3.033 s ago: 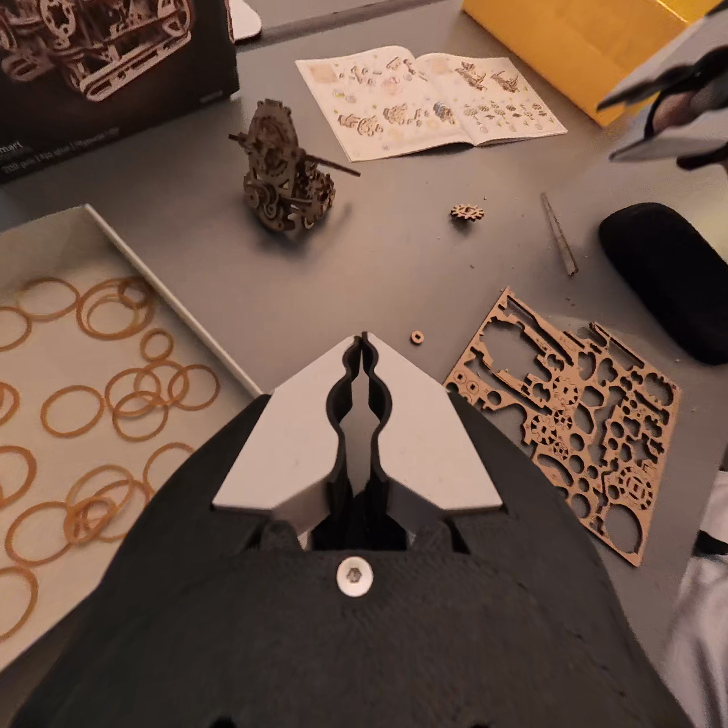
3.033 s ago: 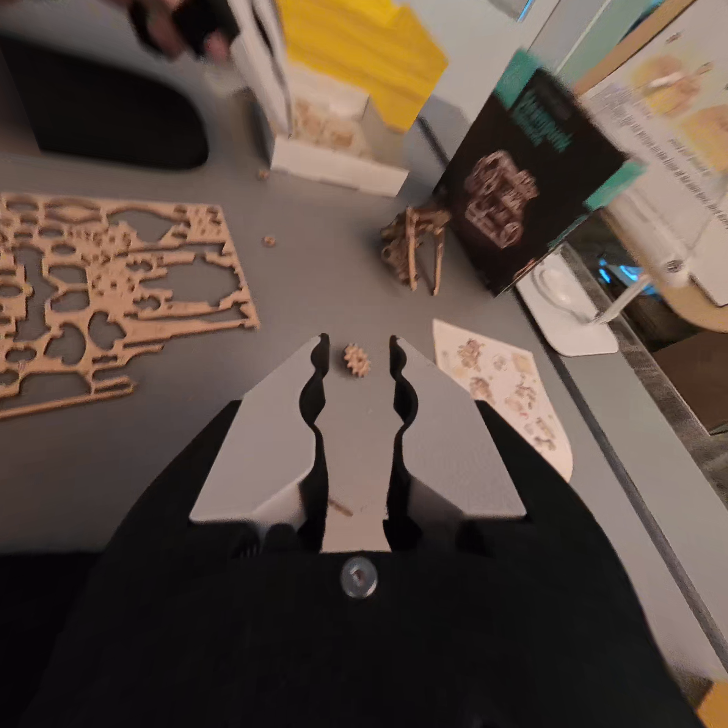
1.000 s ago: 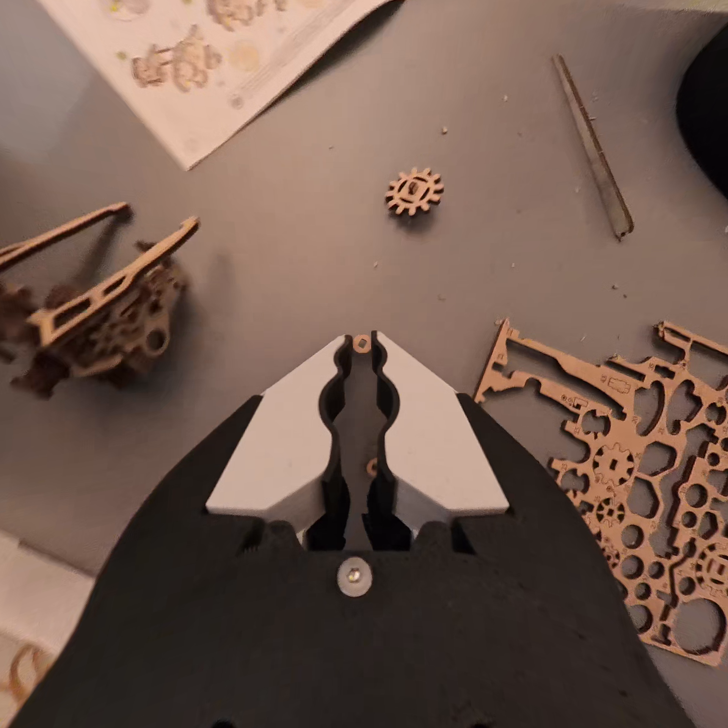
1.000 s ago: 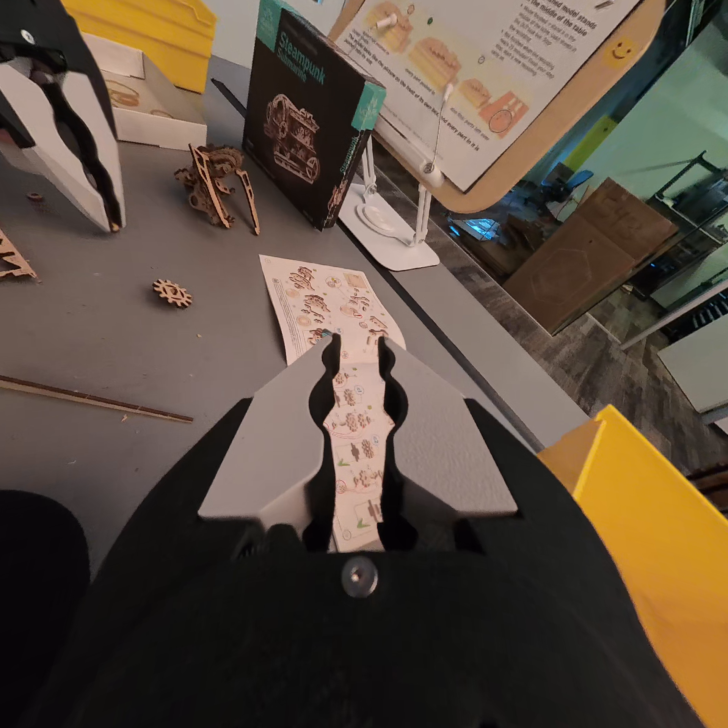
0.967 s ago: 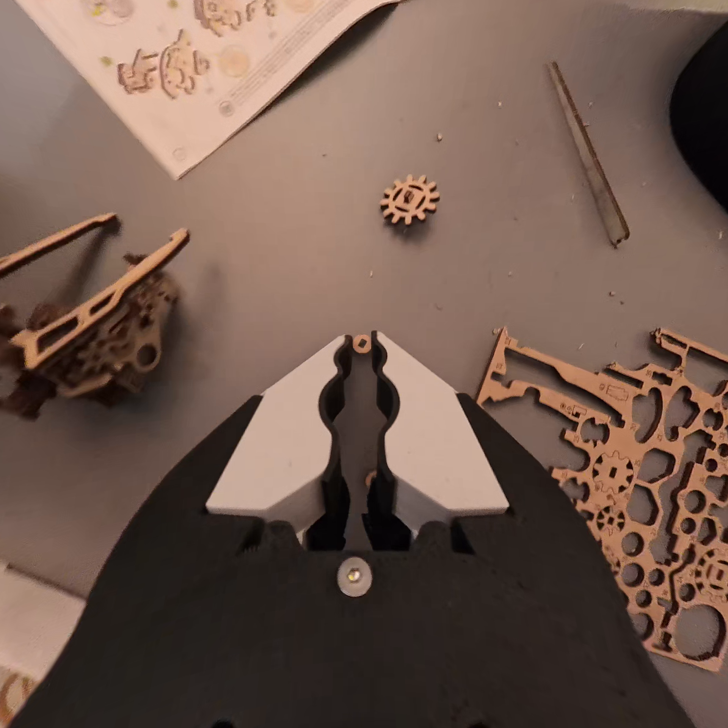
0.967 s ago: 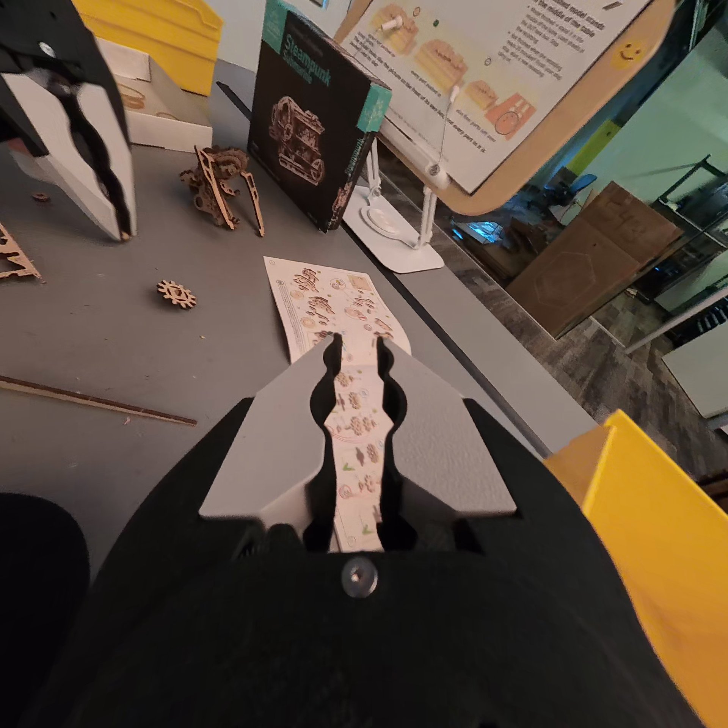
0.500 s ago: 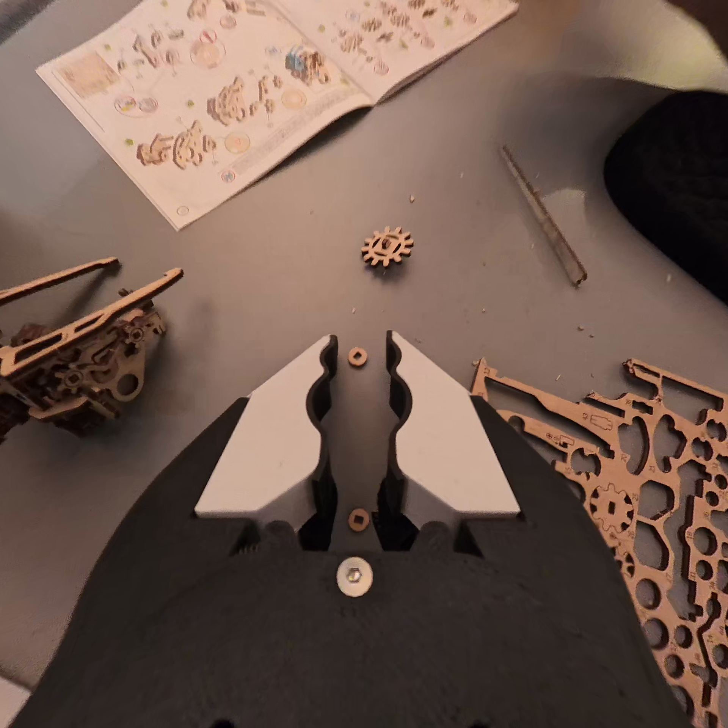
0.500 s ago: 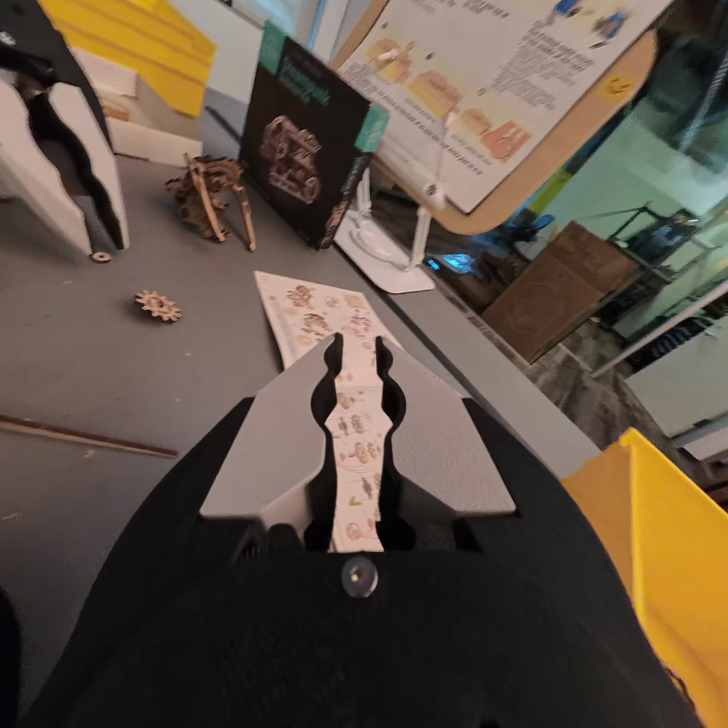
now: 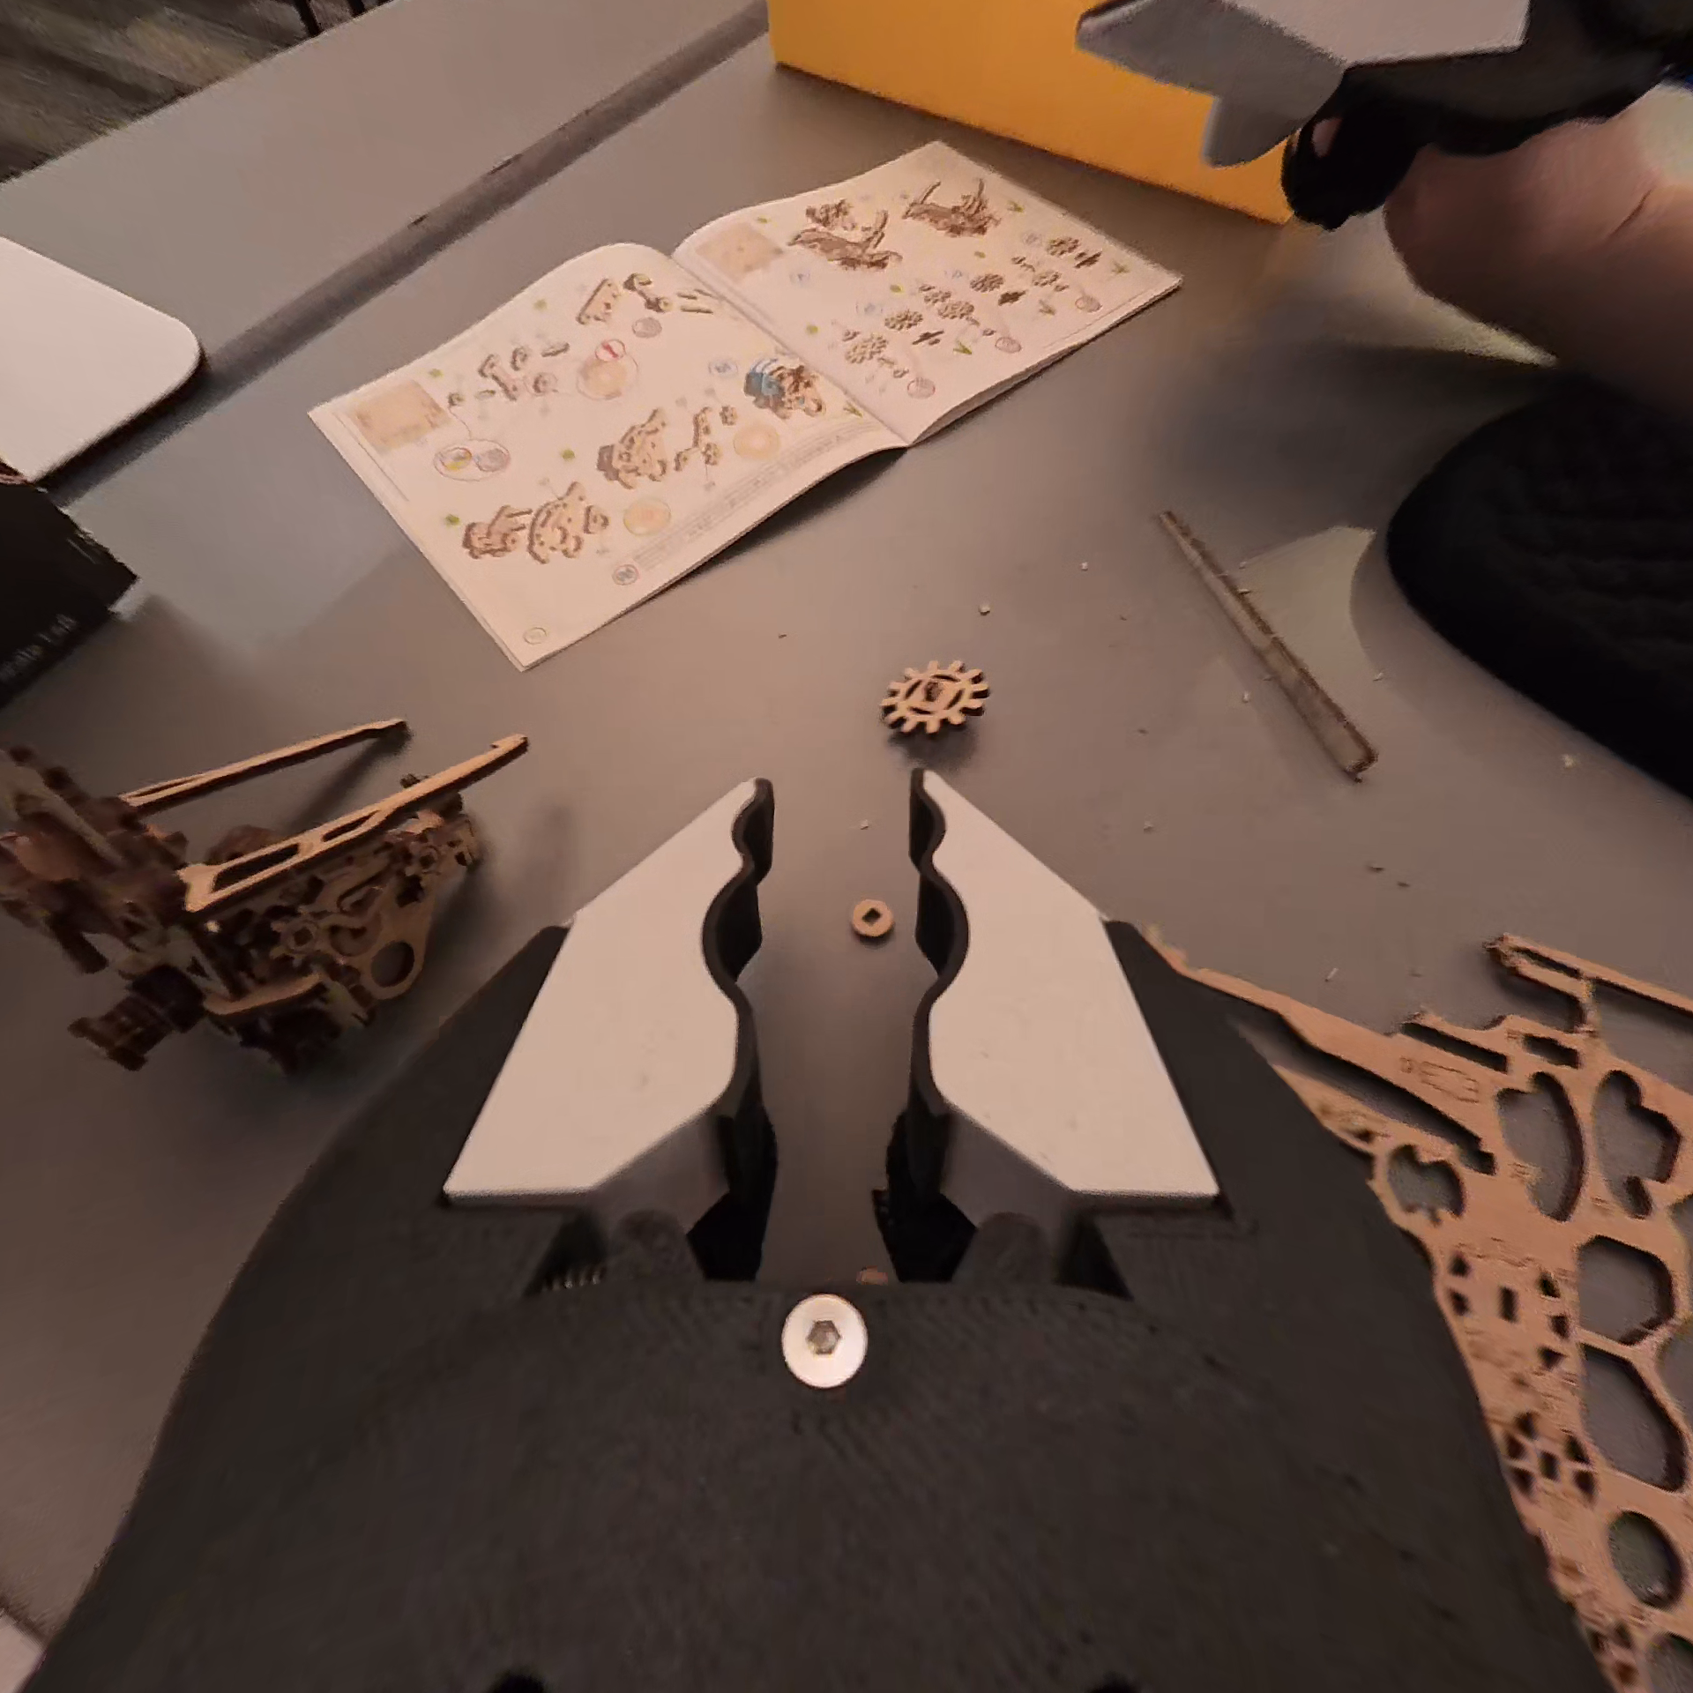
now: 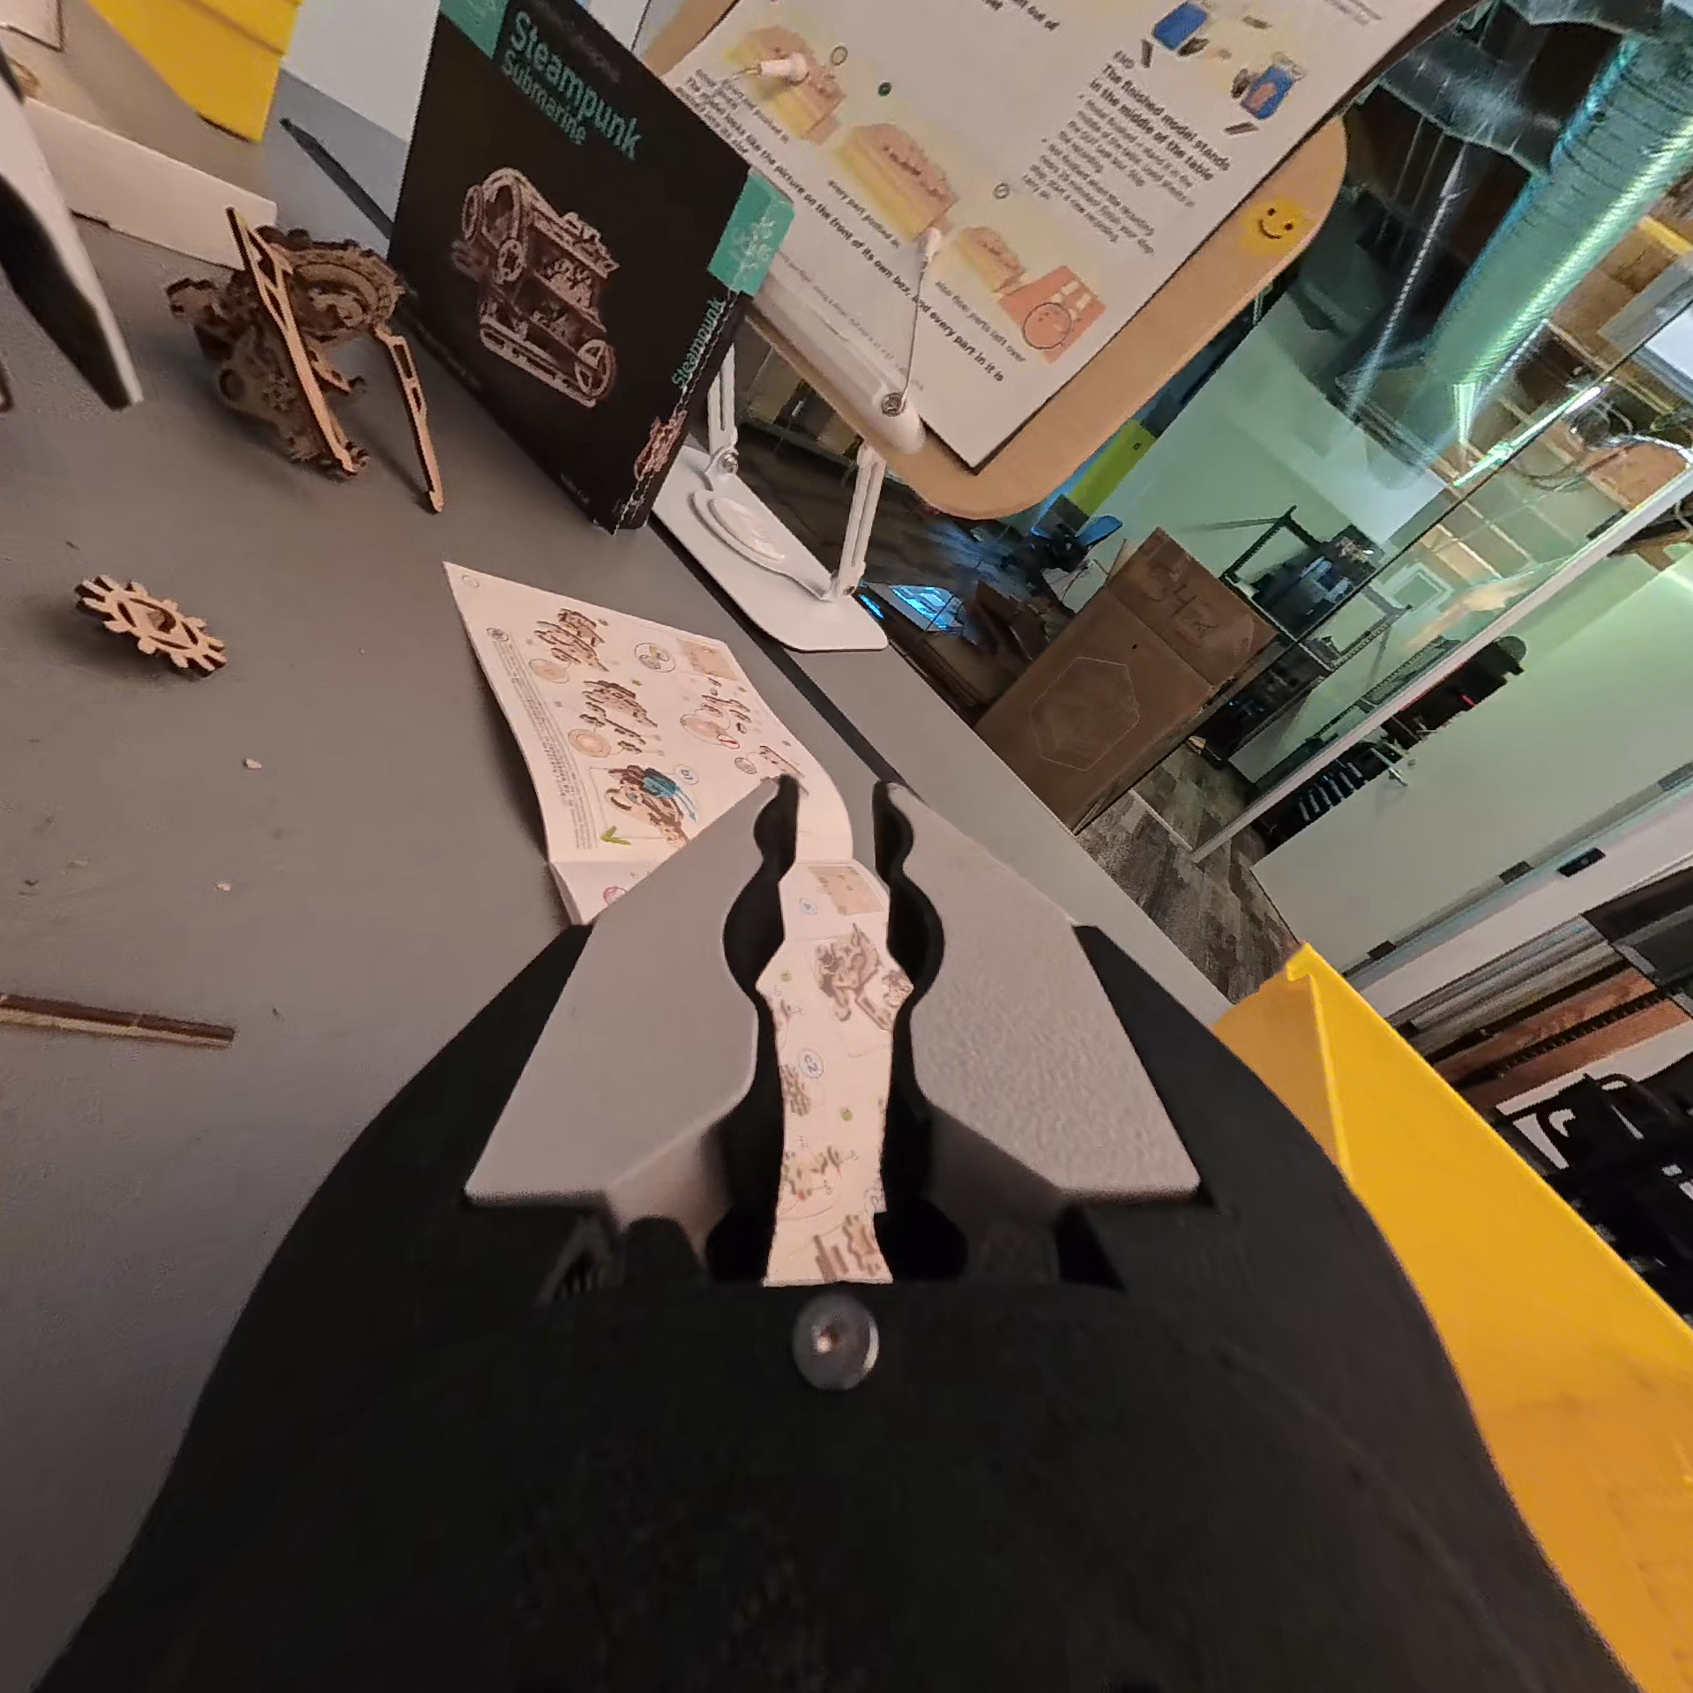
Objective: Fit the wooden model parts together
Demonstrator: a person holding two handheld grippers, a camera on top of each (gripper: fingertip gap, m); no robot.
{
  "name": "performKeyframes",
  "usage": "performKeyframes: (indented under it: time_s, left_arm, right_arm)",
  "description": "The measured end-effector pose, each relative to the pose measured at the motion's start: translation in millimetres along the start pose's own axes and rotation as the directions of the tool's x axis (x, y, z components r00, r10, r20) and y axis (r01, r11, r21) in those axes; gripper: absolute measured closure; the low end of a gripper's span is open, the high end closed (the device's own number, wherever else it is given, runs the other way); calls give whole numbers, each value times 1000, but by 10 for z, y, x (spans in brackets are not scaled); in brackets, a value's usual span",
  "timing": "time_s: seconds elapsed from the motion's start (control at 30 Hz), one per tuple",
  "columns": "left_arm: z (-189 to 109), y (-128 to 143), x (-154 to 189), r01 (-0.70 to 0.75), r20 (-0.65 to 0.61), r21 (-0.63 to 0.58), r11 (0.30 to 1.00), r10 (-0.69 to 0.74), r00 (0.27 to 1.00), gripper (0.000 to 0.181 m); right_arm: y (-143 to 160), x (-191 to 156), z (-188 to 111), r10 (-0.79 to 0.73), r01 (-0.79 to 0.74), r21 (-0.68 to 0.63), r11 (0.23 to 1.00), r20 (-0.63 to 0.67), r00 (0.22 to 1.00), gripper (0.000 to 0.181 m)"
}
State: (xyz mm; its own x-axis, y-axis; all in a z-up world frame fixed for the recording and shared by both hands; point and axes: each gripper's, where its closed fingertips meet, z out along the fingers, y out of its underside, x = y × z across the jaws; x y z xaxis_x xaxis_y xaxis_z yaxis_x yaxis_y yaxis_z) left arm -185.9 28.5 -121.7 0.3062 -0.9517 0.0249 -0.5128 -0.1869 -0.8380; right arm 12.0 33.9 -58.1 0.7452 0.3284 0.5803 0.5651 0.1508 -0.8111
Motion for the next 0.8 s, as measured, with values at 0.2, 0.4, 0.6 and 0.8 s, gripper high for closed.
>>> performKeyframes:
  time_s: [0.2, 0.4, 0.6, 0.8]
  left_arm:
    - [-40, -31, -119, 14, 20, 29, 999, -15, 1000, 156]
    - [-13, -1, -73, 17, -10, 16, 1000, -17, 1000, 158]
    - [6, 29, -53, -4, -11, -2, 1000, 4, 1000, 161]
    - [-6, 21, -80, 5, -4, 5, 1000, -5, 1000, 162]
  right_arm:
    - [27, -85, 27, 37, -36, -16, 999, 54, 998, 172]
    - [78, -146, 45, 6, -2, -43, 999, 85, 996, 173]
    - [116, -217, 62, -52, 60, -71, 996, 111, 992, 173]
    - [142, -374, 91, -93, 110, -87, 990, 174, 980, 173]
